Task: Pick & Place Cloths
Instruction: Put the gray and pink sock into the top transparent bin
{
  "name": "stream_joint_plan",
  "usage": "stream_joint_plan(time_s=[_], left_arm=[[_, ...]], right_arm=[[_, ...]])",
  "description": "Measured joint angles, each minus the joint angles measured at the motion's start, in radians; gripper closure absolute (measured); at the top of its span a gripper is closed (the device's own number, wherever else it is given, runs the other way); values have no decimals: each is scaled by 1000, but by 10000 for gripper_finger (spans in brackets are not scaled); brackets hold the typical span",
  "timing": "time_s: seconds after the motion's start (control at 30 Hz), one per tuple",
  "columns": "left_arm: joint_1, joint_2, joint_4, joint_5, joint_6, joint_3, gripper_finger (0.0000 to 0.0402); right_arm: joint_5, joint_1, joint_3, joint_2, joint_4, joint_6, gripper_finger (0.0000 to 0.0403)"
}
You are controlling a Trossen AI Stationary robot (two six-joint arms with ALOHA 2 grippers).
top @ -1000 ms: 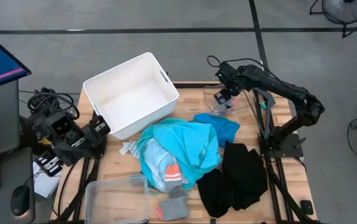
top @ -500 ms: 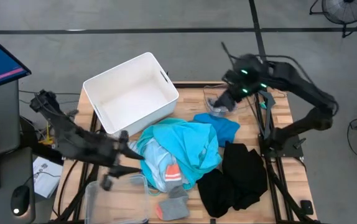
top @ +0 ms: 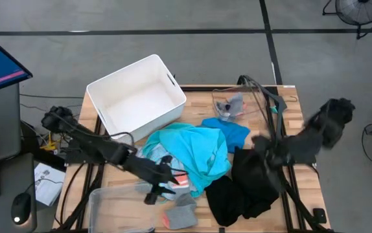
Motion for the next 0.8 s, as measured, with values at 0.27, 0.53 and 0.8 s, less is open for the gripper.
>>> stream_joint_plan(time_s=[0.27,0.53,0.8], left_arm=[[36,118,3,68,116,0,230],[35,192,8,25,196,1,202],[29,271,51,10,173,1,201]], right_arm=[[104,105,-2,195,-48,55,189],[101,111,-2,290,-47,101,166],[106,138,-1,279,25,223,167]])
